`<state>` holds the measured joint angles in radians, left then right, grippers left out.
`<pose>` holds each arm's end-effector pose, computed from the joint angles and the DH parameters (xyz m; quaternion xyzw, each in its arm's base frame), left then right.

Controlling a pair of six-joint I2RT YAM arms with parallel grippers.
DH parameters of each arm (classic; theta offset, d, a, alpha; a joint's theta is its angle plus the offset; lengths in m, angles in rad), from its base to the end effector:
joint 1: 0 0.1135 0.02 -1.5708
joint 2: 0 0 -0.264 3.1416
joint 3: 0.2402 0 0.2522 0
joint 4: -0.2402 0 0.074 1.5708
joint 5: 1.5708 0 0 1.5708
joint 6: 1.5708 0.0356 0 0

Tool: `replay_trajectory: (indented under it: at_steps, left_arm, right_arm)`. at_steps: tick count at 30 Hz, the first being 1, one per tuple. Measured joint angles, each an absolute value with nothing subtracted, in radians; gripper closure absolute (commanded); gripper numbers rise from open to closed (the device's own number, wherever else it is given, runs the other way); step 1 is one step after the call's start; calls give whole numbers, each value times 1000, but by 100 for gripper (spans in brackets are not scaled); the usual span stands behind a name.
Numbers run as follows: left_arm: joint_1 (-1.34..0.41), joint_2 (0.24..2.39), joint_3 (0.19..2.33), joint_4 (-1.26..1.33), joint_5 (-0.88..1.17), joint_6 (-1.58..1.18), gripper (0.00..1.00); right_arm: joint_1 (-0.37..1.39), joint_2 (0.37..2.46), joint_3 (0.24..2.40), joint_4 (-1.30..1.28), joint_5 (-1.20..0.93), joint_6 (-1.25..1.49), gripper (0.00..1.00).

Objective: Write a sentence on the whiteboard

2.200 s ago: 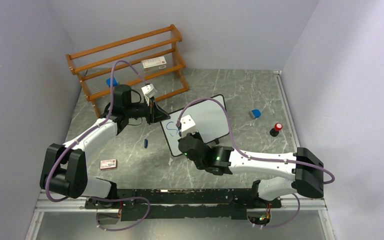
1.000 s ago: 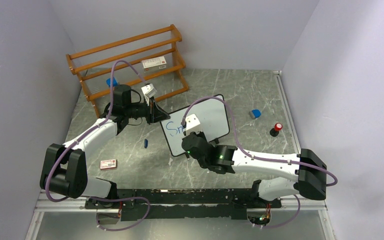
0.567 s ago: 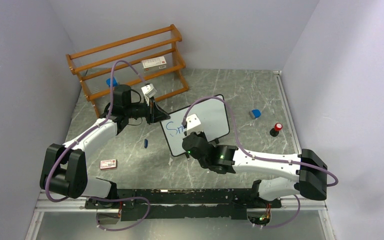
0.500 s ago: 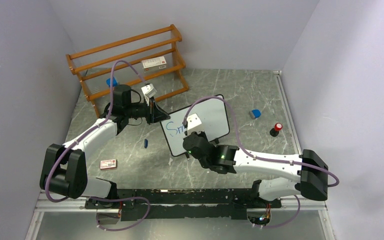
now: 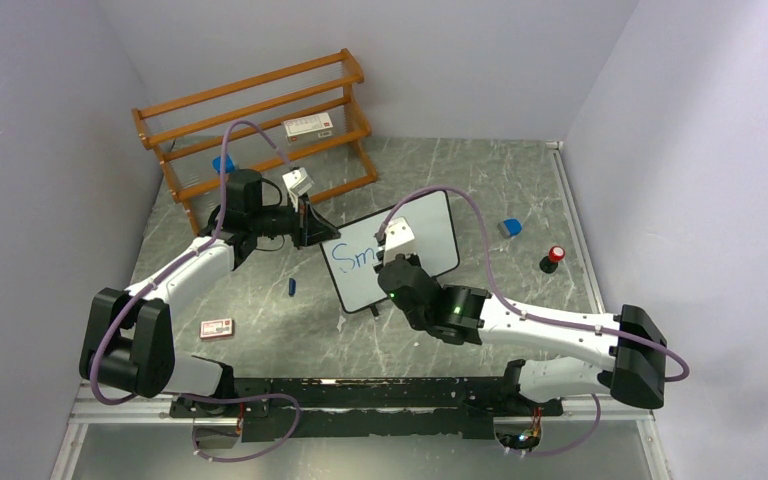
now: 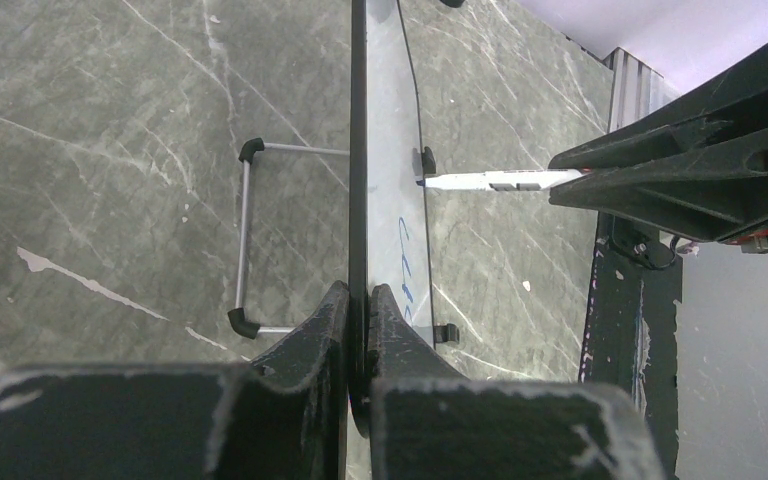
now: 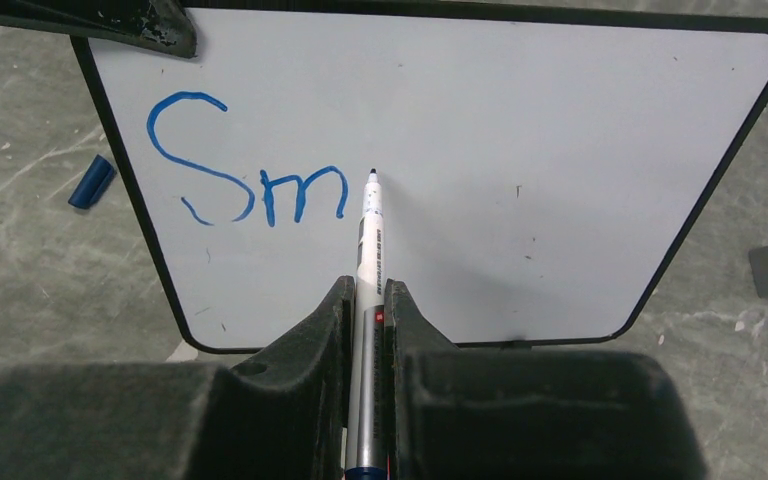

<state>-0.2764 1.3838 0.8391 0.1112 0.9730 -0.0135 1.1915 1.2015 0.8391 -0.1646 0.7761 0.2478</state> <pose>0.2776 -0.1093 0.2578 0.3472 0.7054 -0.4586 0.4141 0.1198 0.2332 0.2790 -0.1967 0.8005 0.0575 0.5632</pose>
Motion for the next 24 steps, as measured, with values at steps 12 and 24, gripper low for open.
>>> replay_trajectory:
  at_steps: [12,24]
  left_arm:
    - [-276,1384,839,111,973,-14,95]
    - [-276,1384,839,109,966,-11,95]
  right_arm:
    - [1166,1232,839,-119,741,234,100]
    - [1153,1245,840,-110,722,234,100]
